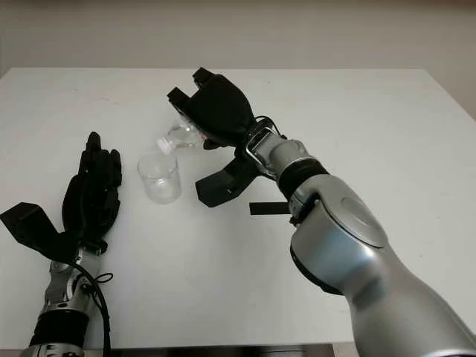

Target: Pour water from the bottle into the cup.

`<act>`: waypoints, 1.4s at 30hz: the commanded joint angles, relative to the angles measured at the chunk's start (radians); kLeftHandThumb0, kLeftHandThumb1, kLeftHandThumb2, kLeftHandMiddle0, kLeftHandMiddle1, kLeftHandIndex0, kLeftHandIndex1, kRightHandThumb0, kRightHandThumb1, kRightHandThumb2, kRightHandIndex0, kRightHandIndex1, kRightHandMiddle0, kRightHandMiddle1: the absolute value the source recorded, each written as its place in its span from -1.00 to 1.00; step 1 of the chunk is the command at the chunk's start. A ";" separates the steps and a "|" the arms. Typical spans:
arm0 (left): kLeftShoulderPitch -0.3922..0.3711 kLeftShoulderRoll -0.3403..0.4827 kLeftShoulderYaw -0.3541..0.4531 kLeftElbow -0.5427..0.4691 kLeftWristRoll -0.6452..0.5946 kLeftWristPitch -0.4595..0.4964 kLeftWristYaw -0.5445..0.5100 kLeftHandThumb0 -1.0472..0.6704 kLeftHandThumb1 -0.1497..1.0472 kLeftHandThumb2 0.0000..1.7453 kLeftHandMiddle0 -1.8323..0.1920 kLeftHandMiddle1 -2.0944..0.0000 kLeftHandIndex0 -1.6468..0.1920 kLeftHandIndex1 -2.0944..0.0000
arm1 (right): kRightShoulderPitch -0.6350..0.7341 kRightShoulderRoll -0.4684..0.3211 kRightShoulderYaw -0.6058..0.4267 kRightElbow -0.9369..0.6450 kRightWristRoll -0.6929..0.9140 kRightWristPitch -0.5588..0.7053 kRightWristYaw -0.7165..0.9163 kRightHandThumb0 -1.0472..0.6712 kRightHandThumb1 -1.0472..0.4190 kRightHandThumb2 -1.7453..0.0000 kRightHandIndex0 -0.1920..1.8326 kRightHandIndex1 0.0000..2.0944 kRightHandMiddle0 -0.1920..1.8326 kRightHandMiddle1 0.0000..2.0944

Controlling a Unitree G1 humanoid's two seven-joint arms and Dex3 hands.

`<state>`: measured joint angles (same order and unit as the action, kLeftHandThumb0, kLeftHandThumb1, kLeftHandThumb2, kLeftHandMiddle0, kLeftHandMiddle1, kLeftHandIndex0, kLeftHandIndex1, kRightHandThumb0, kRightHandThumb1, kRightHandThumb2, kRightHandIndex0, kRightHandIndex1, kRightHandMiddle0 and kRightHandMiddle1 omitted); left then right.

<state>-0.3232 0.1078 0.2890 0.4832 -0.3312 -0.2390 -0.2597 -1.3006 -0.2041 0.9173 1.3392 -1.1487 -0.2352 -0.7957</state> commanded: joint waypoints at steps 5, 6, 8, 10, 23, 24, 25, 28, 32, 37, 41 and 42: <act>0.038 -0.024 0.002 0.042 -0.004 0.002 0.004 -0.56 1.00 -0.55 0.98 0.95 0.99 0.95 | -0.041 0.006 0.025 0.002 -0.021 0.021 -0.082 -0.29 -1.00 0.77 0.41 1.00 -0.42 0.99; 0.039 -0.024 0.001 0.042 -0.002 0.002 0.006 -0.56 1.00 -0.55 0.98 0.95 0.99 0.95 | -0.042 0.008 0.028 0.002 -0.023 0.026 -0.088 -0.29 -1.00 0.81 0.40 1.00 -0.48 0.97; 0.038 -0.024 0.001 0.045 -0.002 0.000 0.006 -0.56 1.00 -0.55 0.97 0.95 0.99 0.95 | -0.044 0.010 0.041 0.004 -0.035 0.041 -0.098 -0.29 -1.00 0.77 0.42 1.00 -0.44 0.99; 0.037 -0.024 0.000 0.047 -0.004 -0.003 0.001 -0.56 1.00 -0.54 0.98 0.95 0.99 0.95 | -0.044 0.011 0.045 0.004 -0.039 0.043 -0.111 -0.31 -1.00 0.83 0.43 1.00 -0.42 1.00; 0.034 -0.026 0.003 0.055 -0.003 -0.007 0.002 -0.56 1.00 -0.55 0.97 0.95 1.00 0.95 | -0.020 0.023 -0.066 0.001 0.099 -0.047 -0.086 -0.34 -1.00 0.79 0.39 1.00 -0.26 1.00; 0.034 -0.025 0.003 0.055 -0.002 -0.006 0.003 -0.57 1.00 -0.55 0.97 0.95 1.00 0.95 | -0.015 0.024 -0.094 0.000 0.132 -0.068 -0.073 -0.33 -1.00 0.80 0.38 1.00 -0.25 1.00; 0.034 -0.026 0.004 0.054 -0.003 -0.005 0.003 -0.57 1.00 -0.55 0.97 0.95 0.99 0.95 | -0.008 0.026 -0.127 -0.002 0.170 -0.091 -0.057 -0.30 -1.00 0.83 0.36 1.00 -0.21 1.00; 0.038 -0.026 0.002 0.044 -0.001 -0.004 0.006 -0.56 1.00 -0.55 0.96 0.95 0.99 0.95 | 0.020 0.027 -0.238 -0.010 0.294 -0.132 -0.017 -0.28 -1.00 0.80 0.46 1.00 0.00 1.00; 0.044 -0.020 0.001 0.039 0.008 -0.006 0.012 -0.57 1.00 -0.55 0.97 0.95 0.99 0.95 | 0.071 0.010 -0.383 -0.030 0.462 -0.206 0.108 -0.26 -1.00 0.71 0.58 1.00 0.21 1.00; 0.035 -0.014 0.004 0.054 0.001 -0.001 -0.002 -0.58 1.00 -0.55 0.97 0.95 0.99 0.95 | 0.165 -0.014 -0.550 -0.075 0.652 -0.283 0.272 -0.20 -1.00 0.70 0.54 1.00 0.19 1.00; 0.026 -0.012 0.005 0.060 -0.003 0.008 -0.011 -0.59 1.00 -0.57 0.97 0.95 1.00 0.96 | 0.225 -0.012 -0.634 -0.117 0.745 -0.285 0.376 -0.18 -1.00 0.67 0.51 1.00 0.20 1.00; 0.024 -0.013 0.005 0.060 -0.005 0.010 -0.013 -0.59 1.00 -0.57 0.97 0.95 1.00 0.97 | 0.244 -0.012 -0.657 -0.128 0.773 -0.291 0.409 -0.16 -1.00 0.67 0.50 1.00 0.21 1.00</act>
<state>-0.3294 0.1093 0.2935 0.5058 -0.3294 -0.2438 -0.2691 -1.0679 -0.2161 0.2894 1.2455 -0.4025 -0.5085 -0.4082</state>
